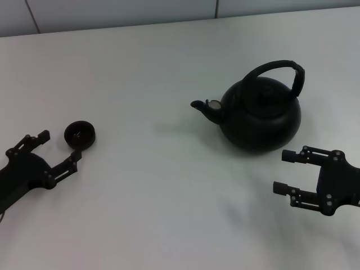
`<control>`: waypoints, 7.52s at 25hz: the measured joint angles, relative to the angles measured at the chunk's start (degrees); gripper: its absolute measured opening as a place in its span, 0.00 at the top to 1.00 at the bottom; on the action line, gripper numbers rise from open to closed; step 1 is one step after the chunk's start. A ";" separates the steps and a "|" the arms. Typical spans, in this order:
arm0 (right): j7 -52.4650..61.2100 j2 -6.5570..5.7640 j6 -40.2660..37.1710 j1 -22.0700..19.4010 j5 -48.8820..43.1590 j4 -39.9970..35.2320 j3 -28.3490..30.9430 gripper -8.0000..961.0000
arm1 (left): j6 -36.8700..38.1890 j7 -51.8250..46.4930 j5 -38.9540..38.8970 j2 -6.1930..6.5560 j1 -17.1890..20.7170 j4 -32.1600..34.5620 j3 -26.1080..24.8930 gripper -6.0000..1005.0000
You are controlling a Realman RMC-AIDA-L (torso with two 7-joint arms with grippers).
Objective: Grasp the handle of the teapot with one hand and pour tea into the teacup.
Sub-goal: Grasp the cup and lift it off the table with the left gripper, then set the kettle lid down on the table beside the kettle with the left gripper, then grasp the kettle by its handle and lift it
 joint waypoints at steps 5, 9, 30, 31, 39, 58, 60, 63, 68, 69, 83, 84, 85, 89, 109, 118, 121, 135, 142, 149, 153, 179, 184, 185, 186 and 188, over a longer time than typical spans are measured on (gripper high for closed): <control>0.02 0.00 -0.09 0.04 0.03 -0.04 0.00 0.30 | -3.21 0.07 -0.11 -0.07 -2.38 -1.90 0.11 0.20; 0.04 0.00 -0.28 0.06 0.09 -0.06 0.07 0.30 | -4.86 0.09 0.11 -0.09 -3.91 -2.80 0.15 0.21; 0.15 0.05 -0.63 0.13 0.49 -0.30 0.09 0.30 | -9.39 0.09 0.18 -0.16 -6.63 -3.78 0.29 0.23; 0.15 0.07 -0.63 0.17 0.49 -0.33 0.09 0.30 | -9.36 0.09 0.18 -0.16 -6.65 -3.79 0.39 0.23; 0.21 0.43 -0.63 0.31 0.49 -0.83 0.09 0.30 | -5.99 -0.06 0.18 -0.13 -7.21 -4.59 1.91 0.32; 1.43 0.44 -1.14 0.46 0.49 -0.83 0.09 0.30 | -8.82 4.13 0.18 -0.60 -15.28 -14.95 8.05 0.32; 1.43 0.44 -1.13 0.51 0.49 -0.83 0.09 0.30 | -10.02 4.25 0.18 -0.60 -15.31 -15.20 8.06 0.32; 1.48 0.44 -1.11 0.64 0.49 -0.83 0.09 0.30 | -11.97 5.37 0.18 -0.60 -15.50 -16.23 8.08 0.32; 1.60 0.44 -1.07 0.75 0.49 -0.83 0.08 0.30 | -12.95 6.20 0.15 -0.60 -15.58 -17.00 8.07 0.32; 1.62 0.44 -1.07 0.76 0.49 -0.83 0.08 0.30 | -12.97 6.20 0.14 -0.60 -15.59 -17.01 8.07 0.32; 1.64 0.44 -1.07 0.74 0.48 -0.83 0.09 0.30 | -13.26 6.20 0.22 -0.60 -15.67 -17.41 7.83 0.25; 1.64 0.44 -1.07 0.74 0.49 -0.83 0.09 0.30 | -13.29 6.20 0.22 -0.60 -15.66 -17.53 7.81 0.24; 1.64 0.44 -1.07 0.74 0.49 -0.83 0.09 0.30 | -13.29 6.19 0.22 -0.60 -15.66 -17.60 7.79 0.24; 1.64 0.42 -1.06 0.74 0.48 -0.83 0.09 0.30 | -13.18 6.19 0.21 -0.60 -15.63 -17.73 7.77 0.20; 1.64 0.05 -0.66 1.70 0.48 -0.83 0.28 0.31 | 30.13 -5.09 -1.31 2.22 1.69 6.91 6.46 0.14; 1.28 0.42 -0.59 2.30 0.50 -0.83 0.36 0.32 | 32.97 -7.12 -0.81 3.99 5.59 8.30 6.73 0.14; 1.20 0.43 -0.10 2.35 0.53 -0.73 0.36 0.33 | 33.12 -7.27 1.46 4.73 6.63 10.92 8.93 0.14; 1.06 1.18 0.88 1.54 0.64 -0.17 0.46 0.35 | 29.71 -7.20 8.84 4.35 8.24 20.21 10.59 0.14; -11.75 1.50 0.97 -1.08 9.01 13.73 10.77 0.36 | 30.69 -7.41 8.53 4.40 7.96 20.22 9.88 0.14; -32.79 1.76 5.73 -3.73 15.05 33.65 27.01 0.43 | 31.27 -8.24 8.44 4.51 7.89 20.20 9.34 0.14; -37.50 1.90 7.58 -4.76 15.08 38.15 31.02 0.46 | 31.53 -9.07 8.42 4.50 7.83 20.26 9.22 0.14; -37.62 1.49 19.47 2.52 15.61 38.39 34.03 0.26 | 31.53 -9.76 7.42 3.96 7.59 20.31 7.65 0.14; -37.58 1.44 21.21 4.11 15.61 37.59 34.50 0.28 | 31.50 -9.70 6.99 3.69 7.79 20.31 7.26 0.14; -37.58 1.44 21.21 4.11 15.61 37.59 34.50 0.28 | 31.50 -9.70 6.99 3.69 7.79 20.31 7.26 0.14; -37.57 1.43 21.50 4.34 15.61 37.36 34.69 0.29 | 31.50 -9.70 6.99 3.69 7.79 20.31 7.26 0.14; -37.57 1.42 22.01 4.72 15.61 37.12 34.94 0.29 | 31.52 -9.70 6.97 3.62 7.81 20.29 6.92 0.14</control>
